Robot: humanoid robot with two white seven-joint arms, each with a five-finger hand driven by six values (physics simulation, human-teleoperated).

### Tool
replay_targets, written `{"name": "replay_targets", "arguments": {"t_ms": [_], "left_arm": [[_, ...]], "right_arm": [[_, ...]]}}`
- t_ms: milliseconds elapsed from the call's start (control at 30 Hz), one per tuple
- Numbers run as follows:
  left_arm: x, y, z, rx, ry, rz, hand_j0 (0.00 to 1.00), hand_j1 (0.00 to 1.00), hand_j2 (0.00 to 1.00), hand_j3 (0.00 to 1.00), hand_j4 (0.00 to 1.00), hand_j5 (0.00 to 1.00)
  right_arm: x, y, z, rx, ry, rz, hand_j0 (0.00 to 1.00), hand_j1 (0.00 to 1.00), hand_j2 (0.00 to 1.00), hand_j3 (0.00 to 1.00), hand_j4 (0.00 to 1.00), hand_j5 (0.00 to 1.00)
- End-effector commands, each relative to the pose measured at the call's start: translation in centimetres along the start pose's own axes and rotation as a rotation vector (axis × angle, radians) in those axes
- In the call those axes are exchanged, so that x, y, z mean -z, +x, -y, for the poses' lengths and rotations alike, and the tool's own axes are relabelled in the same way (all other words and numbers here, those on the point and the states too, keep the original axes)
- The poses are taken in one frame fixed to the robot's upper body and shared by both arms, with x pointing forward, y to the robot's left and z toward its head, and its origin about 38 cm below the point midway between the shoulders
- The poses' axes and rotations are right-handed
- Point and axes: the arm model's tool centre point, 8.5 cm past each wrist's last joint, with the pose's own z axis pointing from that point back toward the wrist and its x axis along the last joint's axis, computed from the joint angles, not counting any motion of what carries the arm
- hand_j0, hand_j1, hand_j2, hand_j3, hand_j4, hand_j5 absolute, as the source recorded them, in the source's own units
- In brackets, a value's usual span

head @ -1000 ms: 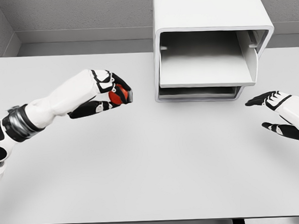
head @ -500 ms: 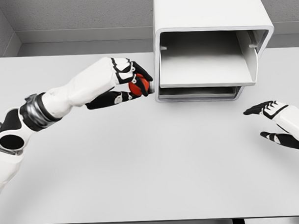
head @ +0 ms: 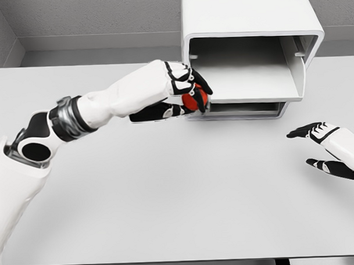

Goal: Slide open multi-storey tabletop storage cabinets and put open load switch and slide close multi-storey tabletop storage cabinets

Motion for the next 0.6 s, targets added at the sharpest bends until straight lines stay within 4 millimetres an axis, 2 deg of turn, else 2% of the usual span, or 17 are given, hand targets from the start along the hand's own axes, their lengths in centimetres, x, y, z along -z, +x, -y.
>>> {"name": "replay_targets", "arguments": {"t_ms": [0,167,333,567], "left_arm": [[0.3,-0.9,0.6,-0.036,0.004,-0.025,0.41,0.41,0.41,0.41,0.41,0.41],[2.0,-2.0,1.0,-0.073,-0.001,-0.04,0.41,0.41,0.41,0.41,0.41,0.41],[3.2,-1.7,0.7,-0.064,0.015,-0.018,0.41,0.41,0.41,0.41,0.41,0.41],[4.7,-3.1,1.1,-0.074,0.003,-0.036,0.41,0.41,0.41,0.41,0.41,0.41]], "right_arm": [[0.0,0.0,0.1,0.006,-0.005,0.0,0.79,0.79,0.79,0.79,0.79,0.79],[0.0,0.0,0.1,0.006,-0.005,0.0,0.8,0.8,0.8,0.8,0.8,0.8],[0.0,0.0,0.1,0.006,-0.005,0.0,0.8,0.8,0.8,0.8,0.8,0.8],[0.0,0.0,0.1,0.006,-0.006,0.002,0.8,0.8,0.8,0.8,0.8,0.8]]}}
